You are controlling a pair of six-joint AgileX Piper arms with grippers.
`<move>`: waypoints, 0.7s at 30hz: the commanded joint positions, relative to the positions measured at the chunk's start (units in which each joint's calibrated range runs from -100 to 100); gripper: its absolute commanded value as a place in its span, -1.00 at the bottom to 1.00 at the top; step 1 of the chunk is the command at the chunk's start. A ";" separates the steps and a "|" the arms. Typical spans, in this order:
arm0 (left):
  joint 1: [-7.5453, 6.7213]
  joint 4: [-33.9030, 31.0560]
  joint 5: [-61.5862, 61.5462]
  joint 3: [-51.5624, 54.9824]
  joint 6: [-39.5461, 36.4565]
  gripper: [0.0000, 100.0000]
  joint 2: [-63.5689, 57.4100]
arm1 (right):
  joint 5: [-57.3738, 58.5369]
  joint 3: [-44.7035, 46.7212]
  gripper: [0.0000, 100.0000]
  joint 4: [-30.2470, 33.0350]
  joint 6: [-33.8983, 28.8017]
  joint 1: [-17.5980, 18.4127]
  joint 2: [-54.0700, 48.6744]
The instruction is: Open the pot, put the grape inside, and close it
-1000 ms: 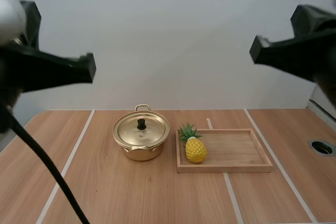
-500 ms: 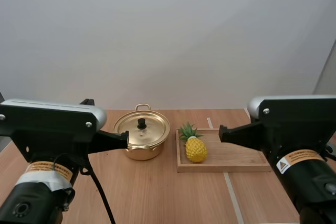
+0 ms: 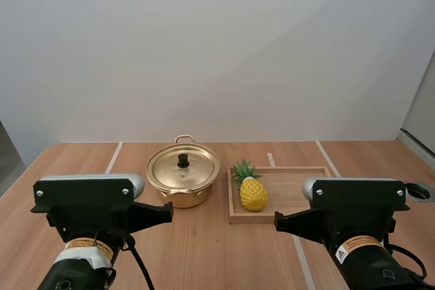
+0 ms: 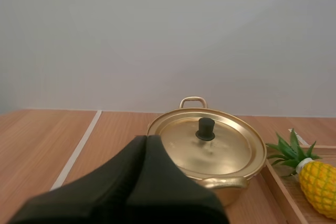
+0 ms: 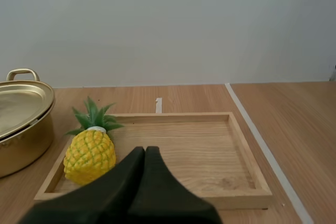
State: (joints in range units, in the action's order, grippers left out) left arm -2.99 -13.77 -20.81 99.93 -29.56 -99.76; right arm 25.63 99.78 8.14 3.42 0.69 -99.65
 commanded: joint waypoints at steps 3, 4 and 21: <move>0.06 -0.40 -6.53 0.07 -1.24 -1.00 -0.24 | 4.84 0.22 -1.00 0.47 -1.23 -0.12 -0.35; 0.08 -0.40 -9.06 0.07 -1.24 -1.00 -0.24 | 5.58 0.22 -1.00 0.47 -1.23 -0.12 -0.35; 0.27 -0.30 -10.22 0.07 0.14 -1.00 -0.24 | 6.12 0.22 -1.00 0.72 -0.82 -0.69 -0.35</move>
